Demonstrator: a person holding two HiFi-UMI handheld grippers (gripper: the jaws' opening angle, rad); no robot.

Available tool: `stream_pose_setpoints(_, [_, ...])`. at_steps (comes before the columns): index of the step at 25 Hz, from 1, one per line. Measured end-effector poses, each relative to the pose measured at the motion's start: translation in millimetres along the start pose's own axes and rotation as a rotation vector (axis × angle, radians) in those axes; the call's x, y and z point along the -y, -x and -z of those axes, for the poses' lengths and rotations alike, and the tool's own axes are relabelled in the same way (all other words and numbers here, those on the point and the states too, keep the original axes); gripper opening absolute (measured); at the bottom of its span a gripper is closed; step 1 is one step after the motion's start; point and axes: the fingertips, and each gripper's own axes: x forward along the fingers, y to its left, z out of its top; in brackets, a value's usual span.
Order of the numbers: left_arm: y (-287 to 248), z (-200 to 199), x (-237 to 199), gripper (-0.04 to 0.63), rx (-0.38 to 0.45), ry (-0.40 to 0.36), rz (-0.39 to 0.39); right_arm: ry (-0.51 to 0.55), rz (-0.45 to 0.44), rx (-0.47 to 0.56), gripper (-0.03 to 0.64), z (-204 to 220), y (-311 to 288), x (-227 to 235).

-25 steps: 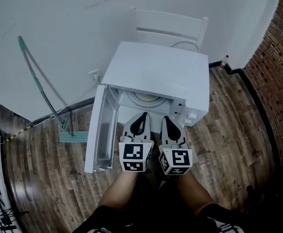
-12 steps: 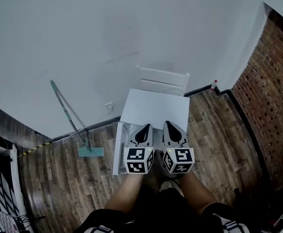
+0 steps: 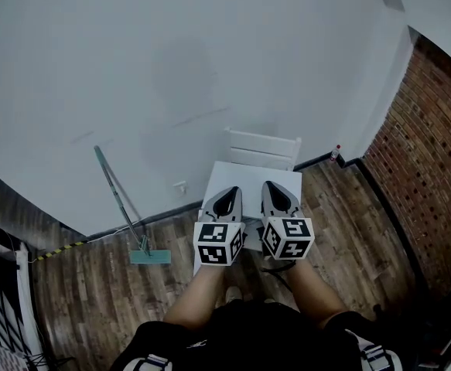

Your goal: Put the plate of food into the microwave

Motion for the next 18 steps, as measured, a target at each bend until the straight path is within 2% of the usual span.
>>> stream_pose_setpoints(8, [-7.9, -7.3, -12.7, -0.002, -0.006, 0.009, 0.081, 0.023, 0.019, 0.071, 0.008, -12.4, -12.1, -11.8])
stream_pose_setpoints(18, [-23.1, -10.5, -24.4, -0.003, 0.003, 0.051, 0.138, 0.055, 0.047, 0.084, 0.008, -9.3, -25.9, -12.4])
